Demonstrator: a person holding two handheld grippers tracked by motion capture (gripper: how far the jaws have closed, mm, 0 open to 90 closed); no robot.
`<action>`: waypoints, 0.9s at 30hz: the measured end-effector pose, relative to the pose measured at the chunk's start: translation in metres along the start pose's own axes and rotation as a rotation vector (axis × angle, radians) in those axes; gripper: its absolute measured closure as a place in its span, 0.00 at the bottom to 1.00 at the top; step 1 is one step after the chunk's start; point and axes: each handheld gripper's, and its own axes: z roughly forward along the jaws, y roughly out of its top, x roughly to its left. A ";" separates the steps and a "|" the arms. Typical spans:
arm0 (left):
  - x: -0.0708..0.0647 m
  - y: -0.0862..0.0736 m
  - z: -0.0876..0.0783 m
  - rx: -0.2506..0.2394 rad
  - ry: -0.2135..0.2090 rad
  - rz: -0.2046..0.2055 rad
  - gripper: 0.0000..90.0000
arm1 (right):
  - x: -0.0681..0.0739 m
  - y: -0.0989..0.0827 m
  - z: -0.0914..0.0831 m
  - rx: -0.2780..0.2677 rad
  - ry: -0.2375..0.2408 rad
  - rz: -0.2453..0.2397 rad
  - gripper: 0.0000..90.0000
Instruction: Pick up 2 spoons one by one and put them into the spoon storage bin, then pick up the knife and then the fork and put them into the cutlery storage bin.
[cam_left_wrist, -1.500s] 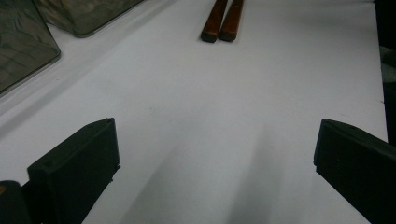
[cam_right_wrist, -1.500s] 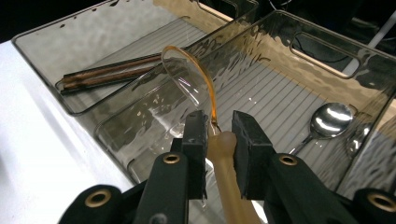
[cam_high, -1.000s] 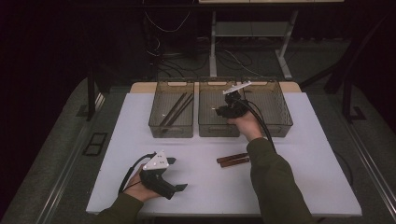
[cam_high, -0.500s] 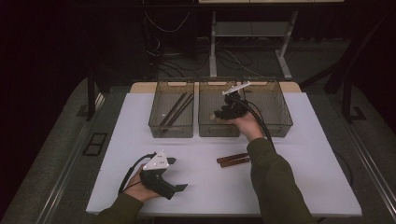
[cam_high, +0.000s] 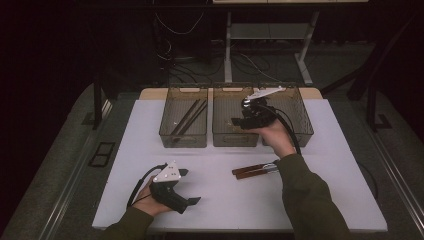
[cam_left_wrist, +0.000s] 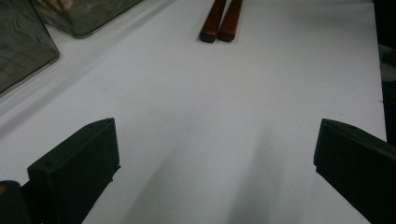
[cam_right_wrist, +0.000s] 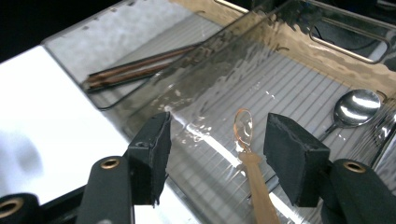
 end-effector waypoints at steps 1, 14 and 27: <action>0.000 0.000 0.000 0.001 0.000 0.000 0.00 | 0.001 -0.001 -0.003 -0.005 0.007 -0.002 0.46; 0.000 0.000 0.000 0.004 0.000 0.007 0.00 | 0.014 -0.036 -0.040 0.005 0.050 -0.078 0.85; 0.000 -0.001 0.000 0.005 0.005 -0.006 0.00 | -0.008 -0.089 -0.046 0.070 0.026 -0.058 1.00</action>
